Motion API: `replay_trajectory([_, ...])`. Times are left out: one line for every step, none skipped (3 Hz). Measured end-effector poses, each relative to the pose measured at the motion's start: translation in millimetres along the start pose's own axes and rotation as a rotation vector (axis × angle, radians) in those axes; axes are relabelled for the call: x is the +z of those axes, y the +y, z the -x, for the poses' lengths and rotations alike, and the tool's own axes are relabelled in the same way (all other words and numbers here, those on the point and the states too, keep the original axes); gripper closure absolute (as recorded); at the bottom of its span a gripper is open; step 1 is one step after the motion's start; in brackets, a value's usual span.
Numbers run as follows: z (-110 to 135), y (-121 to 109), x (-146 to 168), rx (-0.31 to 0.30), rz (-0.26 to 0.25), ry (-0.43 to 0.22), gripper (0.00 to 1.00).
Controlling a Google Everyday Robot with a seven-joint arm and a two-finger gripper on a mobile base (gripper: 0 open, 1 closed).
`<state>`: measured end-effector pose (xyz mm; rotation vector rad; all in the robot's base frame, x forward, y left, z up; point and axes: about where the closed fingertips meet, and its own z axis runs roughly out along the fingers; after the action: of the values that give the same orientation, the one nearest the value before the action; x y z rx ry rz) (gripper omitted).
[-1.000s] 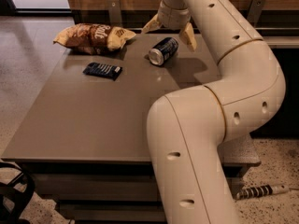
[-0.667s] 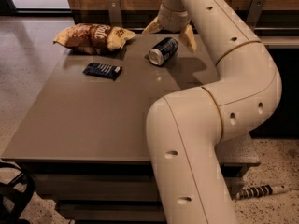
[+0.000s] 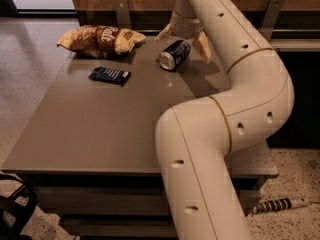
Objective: Place pepsi can upright
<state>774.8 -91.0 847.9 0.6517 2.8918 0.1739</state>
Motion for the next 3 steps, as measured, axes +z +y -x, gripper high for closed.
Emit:
replay_trajectory([5.6, 8.0, 9.3, 0.019, 0.006, -0.019, 0.0])
replay_trajectory([3.2, 4.3, 21.0, 0.076, -0.035, -0.006, 0.0])
replay_trajectory([1.9, 0.4, 28.9, 0.127, -0.088, -0.009, 0.0])
